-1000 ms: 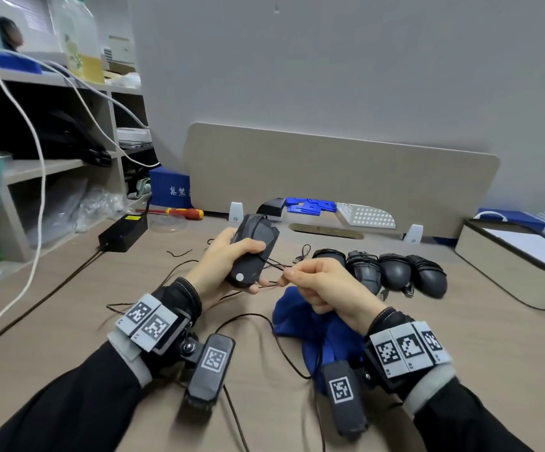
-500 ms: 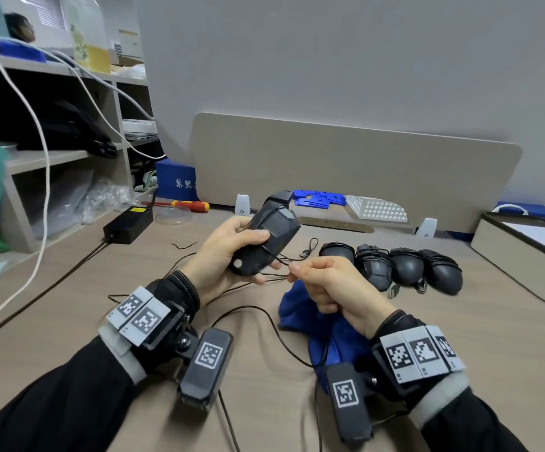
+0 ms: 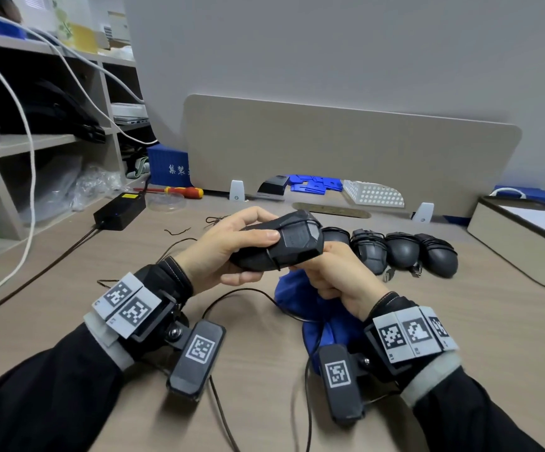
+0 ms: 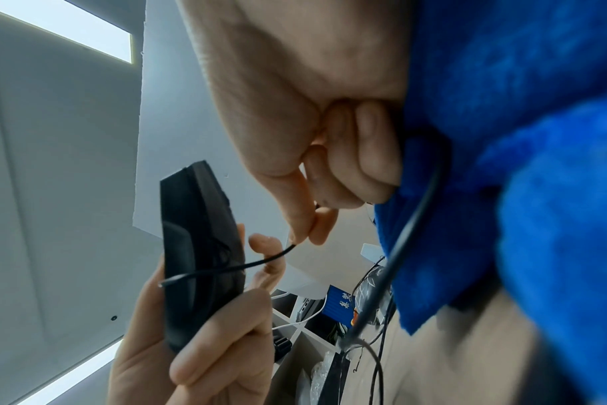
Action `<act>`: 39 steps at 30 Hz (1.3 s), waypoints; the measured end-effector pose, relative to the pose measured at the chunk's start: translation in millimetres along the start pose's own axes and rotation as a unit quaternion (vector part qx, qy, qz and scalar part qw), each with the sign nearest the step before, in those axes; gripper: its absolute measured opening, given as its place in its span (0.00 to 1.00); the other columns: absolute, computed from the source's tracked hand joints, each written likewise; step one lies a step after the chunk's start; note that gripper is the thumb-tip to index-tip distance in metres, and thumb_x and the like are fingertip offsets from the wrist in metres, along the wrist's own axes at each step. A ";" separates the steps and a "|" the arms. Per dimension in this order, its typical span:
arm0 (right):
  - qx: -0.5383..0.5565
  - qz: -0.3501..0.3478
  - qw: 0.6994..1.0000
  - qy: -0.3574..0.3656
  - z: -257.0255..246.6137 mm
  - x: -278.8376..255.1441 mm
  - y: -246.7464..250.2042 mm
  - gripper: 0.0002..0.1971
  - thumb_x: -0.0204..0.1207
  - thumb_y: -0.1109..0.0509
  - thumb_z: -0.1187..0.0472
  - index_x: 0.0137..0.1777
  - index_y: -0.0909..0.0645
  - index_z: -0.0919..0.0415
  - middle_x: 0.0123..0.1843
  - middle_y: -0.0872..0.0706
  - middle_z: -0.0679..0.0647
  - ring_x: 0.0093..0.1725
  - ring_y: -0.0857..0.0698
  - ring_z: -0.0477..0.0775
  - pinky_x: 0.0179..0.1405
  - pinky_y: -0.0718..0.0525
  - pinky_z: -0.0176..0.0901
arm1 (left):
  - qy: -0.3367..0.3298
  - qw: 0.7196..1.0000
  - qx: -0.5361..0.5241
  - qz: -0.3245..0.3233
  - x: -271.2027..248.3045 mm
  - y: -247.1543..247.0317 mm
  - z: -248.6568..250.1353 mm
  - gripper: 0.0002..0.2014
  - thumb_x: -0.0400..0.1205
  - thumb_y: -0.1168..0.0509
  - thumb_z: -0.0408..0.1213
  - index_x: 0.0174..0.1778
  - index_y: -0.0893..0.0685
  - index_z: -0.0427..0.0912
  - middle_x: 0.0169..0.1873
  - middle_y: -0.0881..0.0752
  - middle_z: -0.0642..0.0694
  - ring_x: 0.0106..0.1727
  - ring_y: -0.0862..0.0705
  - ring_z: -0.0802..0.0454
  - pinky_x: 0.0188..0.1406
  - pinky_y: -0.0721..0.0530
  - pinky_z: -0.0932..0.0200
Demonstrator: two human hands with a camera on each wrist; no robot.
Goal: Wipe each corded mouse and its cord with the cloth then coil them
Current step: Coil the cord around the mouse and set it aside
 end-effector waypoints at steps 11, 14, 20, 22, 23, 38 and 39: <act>0.063 0.029 0.998 -0.012 -10.2 -7.0 13.1 0.10 0.81 0.28 0.59 0.38 0.16 0.59 0.21 0.20 0.45 0.16 0.24 0.41 0.13 0.34 0.28 | 0.054 0.976 0.203 -0.054 -2.9 -14.1 -13.2 0.19 0.72 0.22 0.44 0.56 0.17 0.46 0.32 0.19 0.43 0.20 0.28 0.50 0.16 0.35 0.67; 0.055 0.027 0.998 0.007 -19.6 -11.3 16.6 0.09 0.82 0.29 0.59 0.43 0.16 0.63 0.19 0.22 0.44 0.14 0.26 0.38 0.12 0.35 0.28 | 0.056 0.972 0.225 -0.035 -3.0 -12.2 -10.4 0.17 0.76 0.24 0.42 0.52 0.23 0.43 0.34 0.19 0.45 0.21 0.26 0.52 0.14 0.34 0.67; 0.041 0.028 0.998 0.047 -23.1 -7.6 18.1 0.11 0.80 0.26 0.59 0.40 0.14 0.65 0.24 0.34 0.49 0.19 0.41 0.44 0.15 0.44 0.33 | 0.082 0.953 0.291 -0.027 -2.7 -11.1 -13.7 0.10 0.82 0.28 0.38 0.49 0.26 0.44 0.35 0.21 0.46 0.22 0.27 0.55 0.17 0.33 0.65; 0.030 0.030 0.997 0.064 -24.0 -6.5 15.9 0.11 0.79 0.25 0.59 0.40 0.14 0.66 0.26 0.37 0.51 0.21 0.43 0.45 0.16 0.45 0.34 | 0.091 0.946 0.309 -0.020 -2.7 -10.4 -15.5 0.10 0.82 0.28 0.40 0.47 0.25 0.47 0.35 0.21 0.45 0.23 0.28 0.53 0.17 0.33 0.66; 0.028 0.032 0.997 0.071 -25.1 -6.3 15.5 0.11 0.80 0.26 0.59 0.40 0.14 0.67 0.26 0.36 0.51 0.21 0.43 0.45 0.16 0.45 0.33 | 0.091 0.947 0.308 -0.021 -3.3 -10.8 -14.5 0.10 0.82 0.28 0.40 0.47 0.25 0.47 0.34 0.20 0.46 0.23 0.28 0.52 0.16 0.34 0.66; 0.103 0.078 0.991 0.047 -9.7 -4.0 24.3 0.13 0.78 0.33 0.69 0.31 0.25 0.63 0.23 0.21 0.53 0.28 0.23 0.56 0.30 0.30 0.44 | -0.093 0.988 0.050 -0.110 -14.3 -41.5 14.3 0.11 0.74 0.29 0.38 0.50 0.18 0.40 0.30 0.26 0.39 0.15 0.37 0.57 0.14 0.40 0.71; 0.101 0.085 0.990 0.050 -8.8 -5.9 22.9 0.14 0.78 0.33 0.70 0.31 0.28 0.61 0.20 0.26 0.50 0.22 0.28 0.49 0.26 0.34 0.40 | -0.098 0.991 0.021 -0.092 -13.3 -38.7 15.6 0.11 0.74 0.29 0.39 0.50 0.17 0.41 0.31 0.24 0.39 0.15 0.38 0.57 0.13 0.40 0.72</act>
Point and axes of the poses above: each hand's wrist, its own x-axis towards the middle knuckle, its own y-axis out of the back of the hand, z = x × y, the point moved 6 cm from there along x, towards the middle knuckle
